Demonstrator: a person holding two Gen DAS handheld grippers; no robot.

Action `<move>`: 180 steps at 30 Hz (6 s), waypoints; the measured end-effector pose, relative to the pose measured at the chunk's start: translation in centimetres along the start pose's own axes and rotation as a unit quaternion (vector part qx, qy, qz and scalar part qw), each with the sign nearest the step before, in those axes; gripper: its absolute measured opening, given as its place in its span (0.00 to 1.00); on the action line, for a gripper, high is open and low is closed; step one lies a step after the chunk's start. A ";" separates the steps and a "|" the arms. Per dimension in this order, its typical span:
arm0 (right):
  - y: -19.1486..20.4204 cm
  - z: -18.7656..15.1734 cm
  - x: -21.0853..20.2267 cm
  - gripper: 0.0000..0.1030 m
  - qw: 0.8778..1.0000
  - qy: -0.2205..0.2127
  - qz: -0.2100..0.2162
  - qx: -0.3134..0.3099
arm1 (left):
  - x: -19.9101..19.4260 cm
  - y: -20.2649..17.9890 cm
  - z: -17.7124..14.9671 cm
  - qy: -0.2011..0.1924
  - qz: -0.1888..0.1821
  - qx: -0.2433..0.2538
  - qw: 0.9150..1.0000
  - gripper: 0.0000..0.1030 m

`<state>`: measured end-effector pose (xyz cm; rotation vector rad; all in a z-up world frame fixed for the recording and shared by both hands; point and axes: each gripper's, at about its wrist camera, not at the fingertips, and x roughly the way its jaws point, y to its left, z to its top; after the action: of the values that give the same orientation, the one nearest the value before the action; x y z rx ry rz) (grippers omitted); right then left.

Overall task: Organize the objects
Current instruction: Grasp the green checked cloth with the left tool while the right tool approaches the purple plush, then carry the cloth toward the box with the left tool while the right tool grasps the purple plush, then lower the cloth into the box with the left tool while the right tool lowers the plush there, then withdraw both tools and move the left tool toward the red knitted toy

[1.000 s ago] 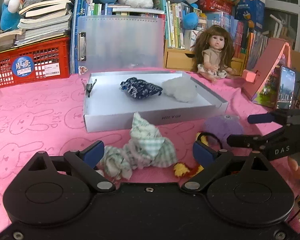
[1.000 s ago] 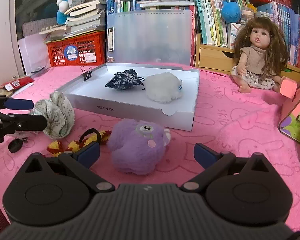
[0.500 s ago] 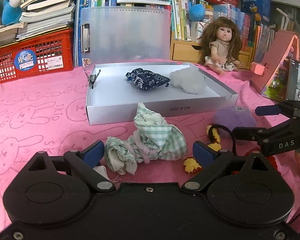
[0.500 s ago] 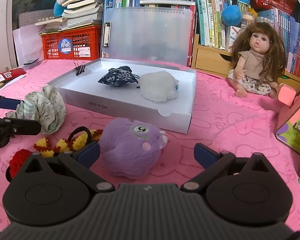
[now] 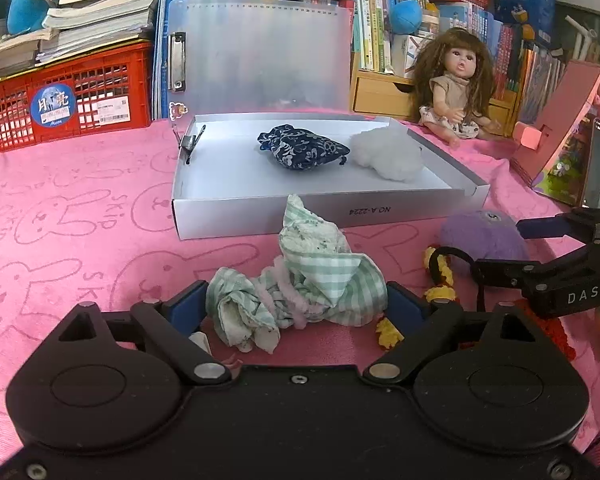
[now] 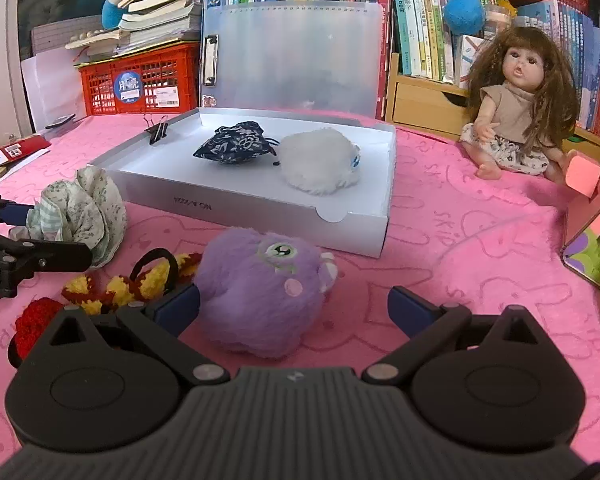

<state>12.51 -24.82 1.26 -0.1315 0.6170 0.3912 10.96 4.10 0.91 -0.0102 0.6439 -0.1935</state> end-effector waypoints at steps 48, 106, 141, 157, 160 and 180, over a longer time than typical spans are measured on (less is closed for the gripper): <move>-2.6 4.4 0.2 0.56 0.994 -0.030 0.022 0.107 | 3.5 -0.5 7.2 -0.028 -0.028 -0.039 0.998 0.48; -4.5 8.9 10.3 0.56 0.988 0.025 0.020 0.151 | 16.4 -0.5 12.2 0.037 0.001 -0.068 0.997 0.50; -3.7 7.7 3.0 0.85 0.992 -0.023 0.044 0.117 | 7.1 -1.8 10.5 -0.013 -0.034 -0.033 0.999 0.84; -2.1 4.8 -1.8 0.90 0.996 -0.049 0.033 0.060 | 1.1 -2.6 6.6 -0.034 -0.058 -0.013 0.998 0.87; -2.1 4.1 -2.2 0.90 0.997 -0.047 0.030 0.060 | 0.4 -2.8 5.9 -0.035 -0.063 -0.012 0.997 0.87; -3.1 -0.9 -4.8 0.91 0.997 -0.037 -0.006 0.070 | -3.4 -5.8 1.4 -0.034 -0.090 0.007 0.995 0.87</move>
<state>9.69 -29.35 3.35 0.0123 0.5692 0.3396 8.05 -1.05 4.45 -0.0616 0.5729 -0.3698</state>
